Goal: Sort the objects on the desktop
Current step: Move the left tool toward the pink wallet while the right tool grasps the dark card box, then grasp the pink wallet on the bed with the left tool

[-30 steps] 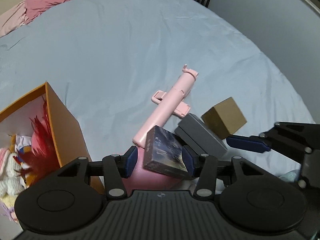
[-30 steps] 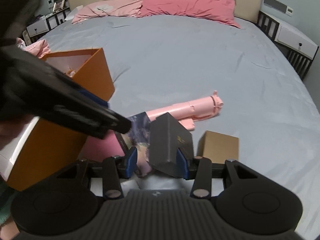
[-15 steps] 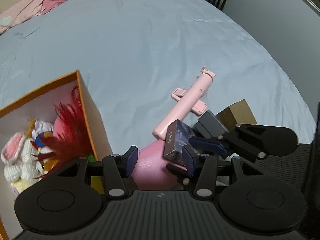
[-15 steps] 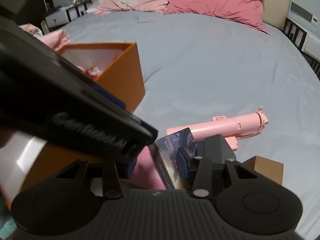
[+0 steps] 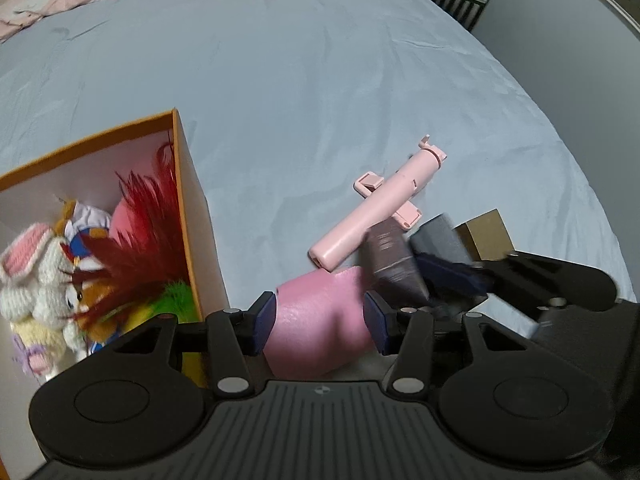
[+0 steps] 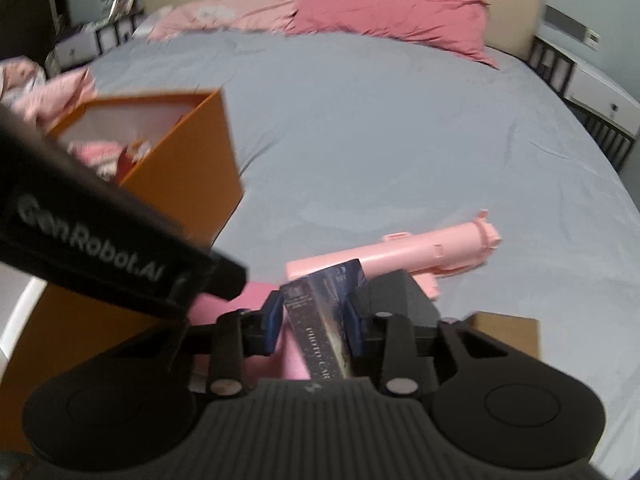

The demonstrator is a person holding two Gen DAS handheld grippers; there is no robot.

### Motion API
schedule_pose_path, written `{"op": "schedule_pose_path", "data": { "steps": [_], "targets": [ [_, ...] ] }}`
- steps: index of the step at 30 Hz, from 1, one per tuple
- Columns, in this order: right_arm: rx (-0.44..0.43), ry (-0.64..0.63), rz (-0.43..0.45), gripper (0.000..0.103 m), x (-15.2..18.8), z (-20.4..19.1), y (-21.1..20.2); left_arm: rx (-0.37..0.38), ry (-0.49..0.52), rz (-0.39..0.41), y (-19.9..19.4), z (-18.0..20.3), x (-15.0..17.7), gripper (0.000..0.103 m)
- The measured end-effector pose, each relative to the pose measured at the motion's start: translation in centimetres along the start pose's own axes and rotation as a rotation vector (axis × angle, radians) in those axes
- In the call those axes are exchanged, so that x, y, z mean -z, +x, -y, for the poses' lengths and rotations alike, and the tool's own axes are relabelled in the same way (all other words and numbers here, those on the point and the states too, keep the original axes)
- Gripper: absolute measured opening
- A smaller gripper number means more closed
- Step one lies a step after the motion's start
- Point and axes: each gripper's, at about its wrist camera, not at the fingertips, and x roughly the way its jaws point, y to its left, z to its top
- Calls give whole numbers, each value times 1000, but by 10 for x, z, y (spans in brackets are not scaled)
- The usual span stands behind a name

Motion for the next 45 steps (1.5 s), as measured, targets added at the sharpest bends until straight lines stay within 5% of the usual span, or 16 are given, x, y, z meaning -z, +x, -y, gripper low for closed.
{"op": "schedule_pose_path", "data": {
  "steps": [5, 8, 12, 20, 22, 25, 29, 32, 38, 45],
  "targets": [
    [-11, 135, 33, 25, 10, 30, -27, -92, 64, 12, 4, 23, 5, 56],
    [-46, 235, 31, 23, 18, 54, -37, -75, 145, 4, 7, 34, 9, 56],
    [-74, 347, 39, 22, 34, 70, -51, -84, 387, 20, 6, 52, 26, 57],
    [-68, 342, 35, 21, 44, 71, -58, -289, 812, -111, 40, 77, 66, 57],
    [-90, 377, 31, 9, 47, 77, -57, -362, 909, -139, 52, 82, 73, 57],
    [-115, 425, 16, 10, 50, 86, -52, -457, 1079, -180, 69, 89, 88, 58],
    [-130, 443, 27, 15, 51, 88, -51, -493, 1226, -254, 88, 95, 106, 62],
    [-132, 454, 33, 30, 53, 91, -51, -533, 1282, -279, 98, 97, 111, 64],
    [-137, 423, 63, 31, 51, 88, -54, -624, 1333, -317, 116, 101, 107, 65],
    [-126, 441, 72, 31, 54, 92, -57, -569, 1270, -311, 103, 97, 102, 36]
  ]
}}
